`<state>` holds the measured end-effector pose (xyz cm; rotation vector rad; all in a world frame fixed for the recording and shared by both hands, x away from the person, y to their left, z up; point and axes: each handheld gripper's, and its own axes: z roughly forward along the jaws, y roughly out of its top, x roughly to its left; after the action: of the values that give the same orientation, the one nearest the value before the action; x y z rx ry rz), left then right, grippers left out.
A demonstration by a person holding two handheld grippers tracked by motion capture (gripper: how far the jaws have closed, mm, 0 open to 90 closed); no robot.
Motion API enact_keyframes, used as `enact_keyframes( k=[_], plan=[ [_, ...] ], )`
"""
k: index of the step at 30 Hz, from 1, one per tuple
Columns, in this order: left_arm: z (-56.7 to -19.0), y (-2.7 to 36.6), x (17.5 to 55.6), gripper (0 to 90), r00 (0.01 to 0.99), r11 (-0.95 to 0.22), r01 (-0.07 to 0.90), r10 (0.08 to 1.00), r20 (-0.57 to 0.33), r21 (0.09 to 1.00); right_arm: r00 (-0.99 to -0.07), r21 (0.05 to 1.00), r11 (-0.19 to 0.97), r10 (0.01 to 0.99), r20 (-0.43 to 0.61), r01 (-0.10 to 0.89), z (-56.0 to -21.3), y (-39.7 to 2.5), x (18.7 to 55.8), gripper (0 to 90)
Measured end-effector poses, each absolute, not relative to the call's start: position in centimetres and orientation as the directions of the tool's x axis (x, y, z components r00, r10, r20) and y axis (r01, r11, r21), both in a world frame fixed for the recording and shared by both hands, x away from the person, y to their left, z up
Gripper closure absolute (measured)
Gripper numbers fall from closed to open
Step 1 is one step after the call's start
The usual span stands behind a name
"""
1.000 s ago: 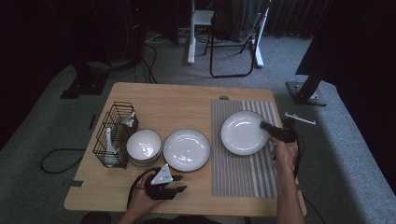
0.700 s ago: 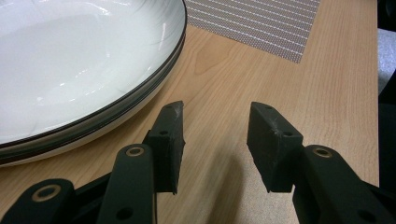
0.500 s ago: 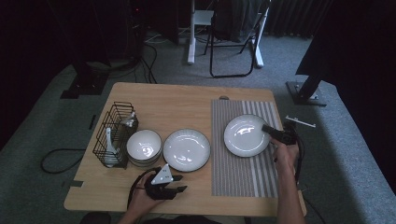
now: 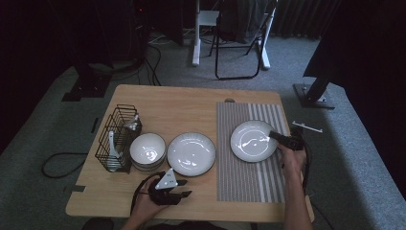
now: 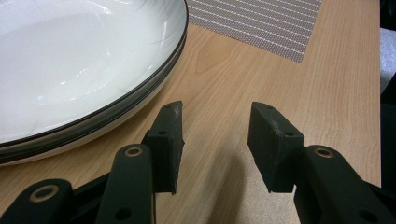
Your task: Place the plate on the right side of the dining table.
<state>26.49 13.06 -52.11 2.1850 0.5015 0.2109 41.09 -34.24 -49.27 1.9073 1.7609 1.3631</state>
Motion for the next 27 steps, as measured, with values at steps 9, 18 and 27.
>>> enact_keyframes(
  k=[9, 18, 27],
  plan=[
    [-52.1, 13.0, 26.5, 55.8, 0.904, -0.551, 0.280, 0.427, -0.022, 0.786, -0.138, 0.685, -0.189, 0.909, 0.393, 0.704, -49.7, -34.3, 41.2, 79.5],
    [-52.1, 13.0, 26.5, 55.7, 0.904, -0.555, 0.279, 0.427, -0.020, 0.784, -0.122, 0.679, -0.106, 0.952, 0.280, 0.726, -50.1, -33.6, 41.3, 73.9],
    [-52.1, 13.0, 26.5, 55.6, 0.904, -0.559, 0.276, 0.427, -0.014, 0.782, -0.117, 0.677, -0.087, 0.962, 0.249, 0.731, -50.7, -33.5, 41.2, 70.7]
  ],
)
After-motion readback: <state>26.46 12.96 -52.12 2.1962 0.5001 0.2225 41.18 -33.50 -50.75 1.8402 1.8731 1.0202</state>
